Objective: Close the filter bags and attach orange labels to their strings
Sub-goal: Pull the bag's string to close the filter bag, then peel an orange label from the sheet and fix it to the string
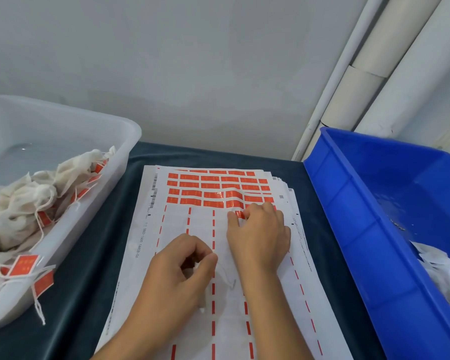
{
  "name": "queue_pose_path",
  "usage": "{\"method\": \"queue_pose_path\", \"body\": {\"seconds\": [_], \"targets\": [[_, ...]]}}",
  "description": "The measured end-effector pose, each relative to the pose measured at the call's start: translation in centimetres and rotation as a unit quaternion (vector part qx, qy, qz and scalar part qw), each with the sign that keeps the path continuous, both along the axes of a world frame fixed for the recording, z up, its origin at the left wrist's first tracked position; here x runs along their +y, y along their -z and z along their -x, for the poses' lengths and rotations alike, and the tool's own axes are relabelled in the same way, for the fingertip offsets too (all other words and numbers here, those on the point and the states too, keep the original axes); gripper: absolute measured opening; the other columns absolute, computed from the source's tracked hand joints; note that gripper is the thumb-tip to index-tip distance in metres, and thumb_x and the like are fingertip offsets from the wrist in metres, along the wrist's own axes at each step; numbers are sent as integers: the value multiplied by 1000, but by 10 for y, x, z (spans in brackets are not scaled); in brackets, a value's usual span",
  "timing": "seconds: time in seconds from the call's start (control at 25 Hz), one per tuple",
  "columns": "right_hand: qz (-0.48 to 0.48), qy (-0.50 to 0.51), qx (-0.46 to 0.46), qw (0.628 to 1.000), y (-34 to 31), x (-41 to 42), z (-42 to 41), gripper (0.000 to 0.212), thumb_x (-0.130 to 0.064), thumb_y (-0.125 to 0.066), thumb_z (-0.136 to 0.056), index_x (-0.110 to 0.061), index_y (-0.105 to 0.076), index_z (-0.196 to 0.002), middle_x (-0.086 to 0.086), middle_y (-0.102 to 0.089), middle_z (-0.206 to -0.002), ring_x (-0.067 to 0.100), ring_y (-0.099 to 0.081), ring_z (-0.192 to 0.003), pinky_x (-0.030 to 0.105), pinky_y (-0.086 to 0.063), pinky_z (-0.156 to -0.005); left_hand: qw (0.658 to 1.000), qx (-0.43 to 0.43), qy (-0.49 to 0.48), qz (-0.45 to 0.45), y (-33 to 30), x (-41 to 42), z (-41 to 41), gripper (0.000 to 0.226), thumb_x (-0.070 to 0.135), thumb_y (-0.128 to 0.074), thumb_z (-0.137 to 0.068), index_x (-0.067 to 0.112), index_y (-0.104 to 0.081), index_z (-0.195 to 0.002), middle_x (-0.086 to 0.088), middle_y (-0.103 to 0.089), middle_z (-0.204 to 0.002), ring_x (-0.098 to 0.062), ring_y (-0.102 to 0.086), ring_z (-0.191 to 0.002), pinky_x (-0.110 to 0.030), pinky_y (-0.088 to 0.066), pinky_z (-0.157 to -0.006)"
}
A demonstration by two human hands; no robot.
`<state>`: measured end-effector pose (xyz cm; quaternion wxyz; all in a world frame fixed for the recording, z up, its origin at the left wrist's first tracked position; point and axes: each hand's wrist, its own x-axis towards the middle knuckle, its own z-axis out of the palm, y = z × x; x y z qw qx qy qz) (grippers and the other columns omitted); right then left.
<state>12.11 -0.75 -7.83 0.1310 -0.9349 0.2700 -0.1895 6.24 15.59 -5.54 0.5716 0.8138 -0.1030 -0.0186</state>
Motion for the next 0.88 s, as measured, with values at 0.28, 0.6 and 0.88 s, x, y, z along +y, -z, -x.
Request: {"method": "queue_pose_path", "body": {"seconds": [0.28, 0.6, 0.88], "targets": [[-29, 5, -25, 999, -1, -4, -1, 43, -66, -52, -93, -30, -73, -103, -10, -68, -114, 12, -58, -97, 35, -53, -90, 1000, 11, -2, -2, 1, -1, -1, 17, 24, -65, -95, 29, -68, -80, 15, -68, -84, -6, -63, -87, -12, -52, -72], [30, -35, 0, 999, 5, 1, 0, 47, -59, -47, -99, -35, -65, -135, -4, -58, -142, 19, -53, -124, 40, -47, -105, 1000, -1, 2, -9, 1, -1, -1, 19, 23, -65, -95, 40, -65, -85, 13, -69, -84, -10, -63, -84, -15, -52, -72], [39, -70, 38, 996, 1, -4, 4, 49, -57, -42, -102, -38, -54, -146, -6, -48, -150, 19, -46, -131, 40, -44, -110, 1000, 8, -4, -14, 0, 0, -1, 17, 24, -65, -96, 32, -67, -80, 15, -68, -83, -8, -64, -84, -16, -53, -69]]}}
